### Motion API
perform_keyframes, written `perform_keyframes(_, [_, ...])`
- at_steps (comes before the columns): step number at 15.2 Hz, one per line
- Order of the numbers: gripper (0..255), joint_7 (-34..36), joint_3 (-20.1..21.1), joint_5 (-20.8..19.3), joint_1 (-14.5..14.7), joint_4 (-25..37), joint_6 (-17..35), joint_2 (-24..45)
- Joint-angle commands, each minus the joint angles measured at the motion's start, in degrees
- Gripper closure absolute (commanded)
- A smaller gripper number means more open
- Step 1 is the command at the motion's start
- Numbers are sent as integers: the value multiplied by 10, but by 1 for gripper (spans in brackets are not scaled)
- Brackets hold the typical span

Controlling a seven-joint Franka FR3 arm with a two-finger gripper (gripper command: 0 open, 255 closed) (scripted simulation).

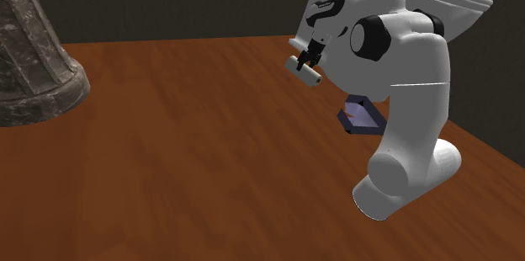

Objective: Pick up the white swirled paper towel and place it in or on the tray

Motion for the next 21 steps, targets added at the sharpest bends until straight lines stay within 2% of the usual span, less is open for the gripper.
perform_keyframes(1, [0,0,0,0,0,0,0,0])
perform_keyframes(2, [0,0,0,0,0,0,0,0])
perform_keyframes(3, [255,0,0,0,0,0,0,0])
perform_keyframes(12, [255,0,0,0,0,0,0,0])
perform_keyframes(21, [255,15,-6,-12,-1,33,-53,-23])
